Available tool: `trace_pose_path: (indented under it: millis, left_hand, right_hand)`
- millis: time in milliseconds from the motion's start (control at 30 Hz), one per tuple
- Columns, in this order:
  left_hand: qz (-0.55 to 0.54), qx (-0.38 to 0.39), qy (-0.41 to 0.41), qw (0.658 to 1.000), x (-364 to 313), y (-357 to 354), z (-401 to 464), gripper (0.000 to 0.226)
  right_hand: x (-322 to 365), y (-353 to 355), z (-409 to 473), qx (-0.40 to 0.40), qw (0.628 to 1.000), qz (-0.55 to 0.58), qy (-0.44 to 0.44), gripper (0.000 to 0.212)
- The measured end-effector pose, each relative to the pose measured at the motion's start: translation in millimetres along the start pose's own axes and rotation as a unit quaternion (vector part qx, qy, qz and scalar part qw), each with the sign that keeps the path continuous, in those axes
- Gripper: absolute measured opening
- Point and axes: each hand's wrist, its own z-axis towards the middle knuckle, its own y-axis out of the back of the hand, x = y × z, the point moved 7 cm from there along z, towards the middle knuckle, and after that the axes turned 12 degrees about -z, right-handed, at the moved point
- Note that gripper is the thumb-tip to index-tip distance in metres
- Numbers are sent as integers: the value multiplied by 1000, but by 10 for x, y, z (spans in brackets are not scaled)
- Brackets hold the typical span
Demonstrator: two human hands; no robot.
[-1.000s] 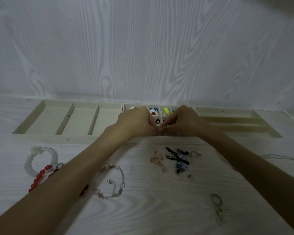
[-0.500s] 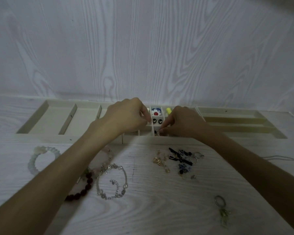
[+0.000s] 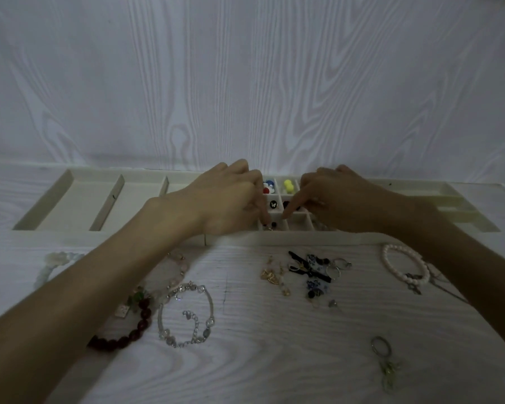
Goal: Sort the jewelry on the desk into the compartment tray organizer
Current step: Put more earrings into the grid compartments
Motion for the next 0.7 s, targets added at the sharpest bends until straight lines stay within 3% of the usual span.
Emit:
trace_pose_path:
  millis: [200,700]
  left_hand:
    - [130,12,-15,991,-71,-66,110,35]
    - [143,49,3,988,-91,-119,215,33]
  right_hand:
    - [128,-63,-69,-57,990,-107,67,40]
    - [190,-139,-33,-47,982,-169,68,35]
